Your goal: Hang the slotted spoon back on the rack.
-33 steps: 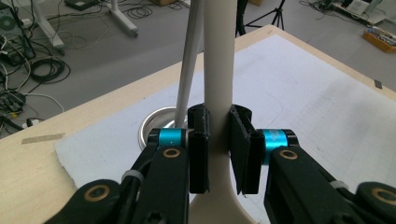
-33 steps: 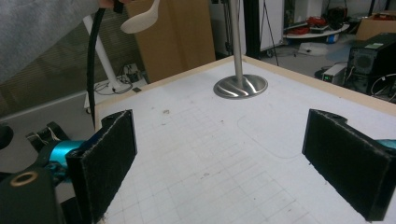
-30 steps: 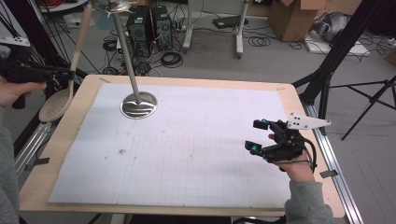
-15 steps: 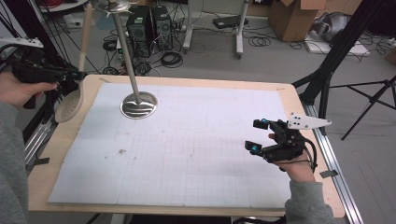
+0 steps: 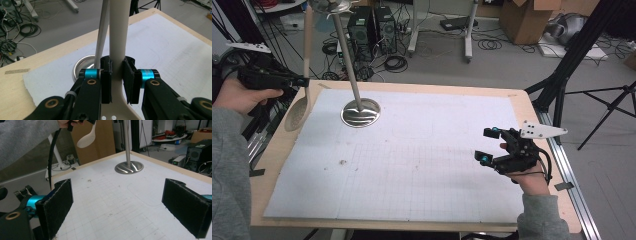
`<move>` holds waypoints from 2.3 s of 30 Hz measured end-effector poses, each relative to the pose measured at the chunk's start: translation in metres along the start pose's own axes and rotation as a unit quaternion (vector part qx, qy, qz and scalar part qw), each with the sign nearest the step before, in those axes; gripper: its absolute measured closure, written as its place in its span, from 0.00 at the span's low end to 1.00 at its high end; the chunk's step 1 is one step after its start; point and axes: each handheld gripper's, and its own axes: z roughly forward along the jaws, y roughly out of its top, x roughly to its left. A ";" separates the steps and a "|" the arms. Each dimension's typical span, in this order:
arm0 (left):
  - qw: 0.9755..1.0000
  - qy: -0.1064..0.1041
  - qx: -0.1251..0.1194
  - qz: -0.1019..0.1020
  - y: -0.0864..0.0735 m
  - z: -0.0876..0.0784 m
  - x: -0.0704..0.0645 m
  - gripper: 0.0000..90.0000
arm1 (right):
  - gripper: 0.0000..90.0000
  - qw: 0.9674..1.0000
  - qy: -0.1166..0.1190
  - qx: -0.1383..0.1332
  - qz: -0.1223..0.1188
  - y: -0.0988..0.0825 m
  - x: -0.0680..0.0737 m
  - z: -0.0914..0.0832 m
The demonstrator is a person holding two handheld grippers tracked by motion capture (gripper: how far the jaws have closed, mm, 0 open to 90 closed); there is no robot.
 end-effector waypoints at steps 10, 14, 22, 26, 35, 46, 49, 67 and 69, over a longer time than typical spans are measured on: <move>1.000 0.003 0.002 0.004 0.000 0.008 -0.001 0.86 | 0.10 1.000 -0.002 -0.001 -0.004 0.000 -0.001 -0.001; 1.000 0.002 0.003 0.001 0.000 0.009 -0.002 0.86 | 0.10 1.000 -0.002 0.000 0.001 0.000 0.000 -0.001; 1.000 0.005 0.005 0.005 0.000 0.011 -0.002 0.86 | 0.10 1.000 -0.004 -0.002 -0.003 0.000 -0.001 -0.002; 1.000 0.004 0.008 0.007 -0.001 0.016 -0.002 0.85 | 0.10 1.000 -0.003 0.001 -0.002 0.000 -0.001 -0.001; 1.000 0.007 0.008 0.007 -0.001 0.018 -0.002 0.85 | 0.10 1.000 -0.004 0.001 -0.002 0.000 0.000 -0.001; 0.999 0.005 -0.029 0.014 0.001 0.013 -0.003 0.82 | 0.10 1.000 -0.002 0.003 -0.005 0.000 0.000 0.000; 0.999 0.001 -0.030 0.026 0.000 0.010 -0.005 0.76 | 0.10 1.000 -0.002 0.002 -0.004 0.000 0.000 0.000; 0.994 -0.012 -0.087 0.060 -0.016 -0.008 -0.022 0.22 | 0.10 1.000 0.000 0.004 -0.005 0.000 0.000 0.001; 0.994 -0.008 -0.096 0.060 -0.018 -0.010 -0.024 0.19 | 0.10 1.000 0.000 0.004 -0.004 0.000 0.001 0.001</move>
